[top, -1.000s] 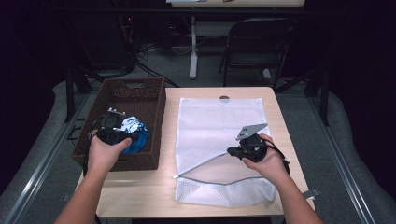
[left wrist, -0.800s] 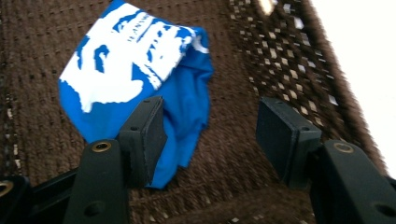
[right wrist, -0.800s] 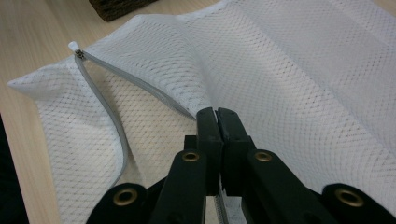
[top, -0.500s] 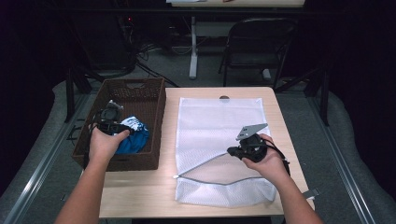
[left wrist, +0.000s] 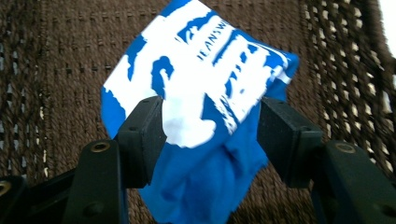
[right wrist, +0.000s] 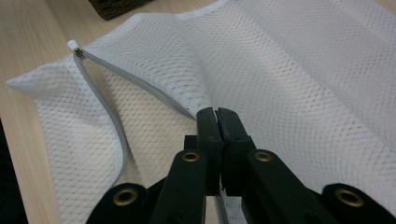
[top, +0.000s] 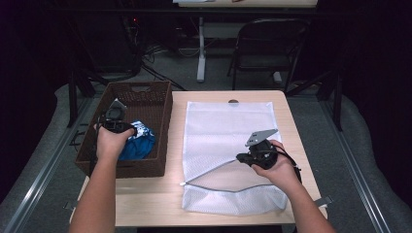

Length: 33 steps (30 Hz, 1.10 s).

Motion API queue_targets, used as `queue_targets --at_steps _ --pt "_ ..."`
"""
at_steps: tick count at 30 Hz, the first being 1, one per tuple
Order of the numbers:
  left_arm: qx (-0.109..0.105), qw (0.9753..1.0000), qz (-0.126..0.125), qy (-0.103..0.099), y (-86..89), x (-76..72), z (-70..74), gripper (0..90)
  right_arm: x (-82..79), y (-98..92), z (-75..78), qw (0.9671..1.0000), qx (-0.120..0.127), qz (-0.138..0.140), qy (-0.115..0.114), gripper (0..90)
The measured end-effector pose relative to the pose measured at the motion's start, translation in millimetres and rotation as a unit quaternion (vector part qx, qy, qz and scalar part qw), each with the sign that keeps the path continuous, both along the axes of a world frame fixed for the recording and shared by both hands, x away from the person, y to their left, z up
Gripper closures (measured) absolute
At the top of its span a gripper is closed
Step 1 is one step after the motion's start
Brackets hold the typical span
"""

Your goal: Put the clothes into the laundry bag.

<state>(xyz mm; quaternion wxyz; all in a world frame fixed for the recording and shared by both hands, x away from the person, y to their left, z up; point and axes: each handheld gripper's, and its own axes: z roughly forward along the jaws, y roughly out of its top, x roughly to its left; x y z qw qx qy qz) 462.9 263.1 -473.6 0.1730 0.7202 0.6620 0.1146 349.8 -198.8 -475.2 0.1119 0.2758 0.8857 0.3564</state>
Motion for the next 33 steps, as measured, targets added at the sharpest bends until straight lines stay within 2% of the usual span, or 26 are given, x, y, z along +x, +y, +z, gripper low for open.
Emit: queue_targets --at_steps 3,8,13,17,23,26,31,33 --pt "0.002 0.9999 0.012 -0.001 2.4 4.5 -0.7 39.2 0.4 -0.3 -0.1 1.0000 0.001 -0.001 0.001 88.3" --pt "-0.007 0.9997 0.025 0.003 4.3 10.9 -1.3 37.2 0.0 -0.8 0.3 1.0000 0.002 -0.002 0.000 88.3" --pt "-0.007 0.9992 0.037 0.014 4.3 15.5 -7.4 35.2 -0.4 -0.9 0.6 1.0000 0.002 -0.002 -0.001 88.3" --pt "-0.018 0.9986 0.047 0.019 5.8 17.9 -13.5 34.4 -1.1 -2.1 1.4 1.0000 0.004 -0.003 -0.001 88.3" --pt "-0.023 0.9984 0.040 0.033 3.7 22.6 -23.6 34.1 -2.0 -2.6 1.9 1.0000 0.005 -0.004 -0.003 88.2" --pt "-0.028 0.9981 0.045 0.031 0.9 23.7 -28.3 34.1 -2.3 -3.3 2.1 1.0000 0.006 -0.006 -0.003 88.2" --pt "-0.027 0.9982 0.040 0.035 -1.8 24.6 -30.5 31.2 -2.4 -4.6 1.8 1.0000 0.004 -0.006 -0.004 88.2" --pt "-0.025 0.9979 0.036 0.047 -3.9 25.4 -32.8 28.4 -2.8 -4.3 2.0 1.0000 0.004 -0.006 -0.003 88.2"
